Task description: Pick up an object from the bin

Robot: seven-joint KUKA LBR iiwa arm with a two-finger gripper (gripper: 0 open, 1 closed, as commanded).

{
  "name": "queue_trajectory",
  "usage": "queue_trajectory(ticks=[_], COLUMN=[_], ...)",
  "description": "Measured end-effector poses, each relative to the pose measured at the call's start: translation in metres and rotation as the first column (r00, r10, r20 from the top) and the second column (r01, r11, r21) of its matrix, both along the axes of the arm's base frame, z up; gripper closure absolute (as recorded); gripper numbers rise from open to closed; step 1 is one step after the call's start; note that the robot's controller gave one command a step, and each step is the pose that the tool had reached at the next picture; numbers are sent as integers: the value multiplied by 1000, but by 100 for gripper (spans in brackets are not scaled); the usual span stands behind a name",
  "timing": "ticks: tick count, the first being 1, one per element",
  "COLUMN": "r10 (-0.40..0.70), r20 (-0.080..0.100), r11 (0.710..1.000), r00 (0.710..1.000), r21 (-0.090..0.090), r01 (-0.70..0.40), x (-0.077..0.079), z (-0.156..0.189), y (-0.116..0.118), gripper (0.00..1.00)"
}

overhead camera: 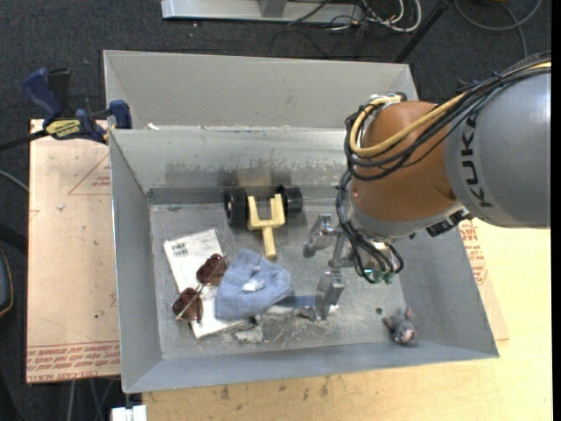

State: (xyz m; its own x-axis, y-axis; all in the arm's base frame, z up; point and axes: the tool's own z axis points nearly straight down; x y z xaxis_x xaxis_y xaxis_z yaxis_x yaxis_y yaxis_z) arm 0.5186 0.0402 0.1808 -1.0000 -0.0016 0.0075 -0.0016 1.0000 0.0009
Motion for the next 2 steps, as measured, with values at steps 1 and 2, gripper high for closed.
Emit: queue_trajectory(ticks=[1,2], r10=[-1,60], r20=[8,14], r11=[1000,998], r00=[1000,998], r21=[0,0], r01=[1,-60], x=[2,0], z=[4,-36], y=[0,14], gripper=[0,0])
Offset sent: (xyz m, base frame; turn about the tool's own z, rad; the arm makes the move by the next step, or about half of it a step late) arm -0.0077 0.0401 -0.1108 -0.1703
